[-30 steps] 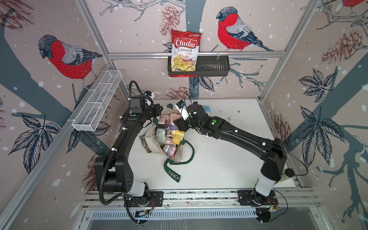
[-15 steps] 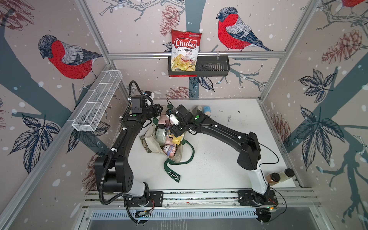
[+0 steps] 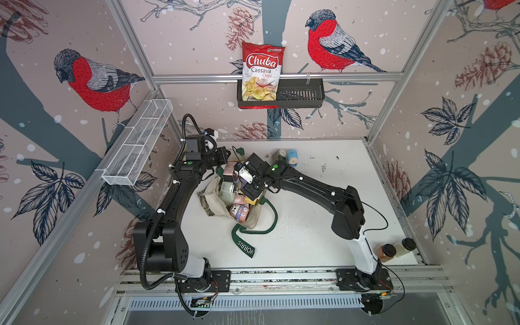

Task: Take out the pencil sharpeners from the tote bags
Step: Pick up the pencil sharpener from the canvas bag.

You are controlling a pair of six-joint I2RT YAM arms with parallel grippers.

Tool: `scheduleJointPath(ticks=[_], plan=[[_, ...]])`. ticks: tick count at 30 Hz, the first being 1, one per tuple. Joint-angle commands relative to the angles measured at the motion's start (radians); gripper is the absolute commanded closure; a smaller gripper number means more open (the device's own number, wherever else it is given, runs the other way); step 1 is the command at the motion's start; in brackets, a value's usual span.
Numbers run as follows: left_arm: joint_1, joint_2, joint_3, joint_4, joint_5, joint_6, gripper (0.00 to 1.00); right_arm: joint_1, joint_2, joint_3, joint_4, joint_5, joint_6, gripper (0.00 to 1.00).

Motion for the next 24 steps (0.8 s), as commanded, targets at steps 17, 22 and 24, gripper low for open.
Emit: scheduleJointPath(ticks=[17,22,24], plan=[[0.003,-0.004,0.007,0.022,0.007,0.006,1.0,0.017,-0.011,-0.101,-0.077,-0.217,-0.152,0.29],[0.003,-0.004,0.006,0.022,0.007,0.006,1.0,0.012,-0.008,-0.117,-0.053,-0.255,-0.139,0.36],[0.002,-0.004,0.007,0.022,0.005,0.006,1.0,0.009,-0.016,-0.115,-0.038,-0.277,-0.128,0.39]])
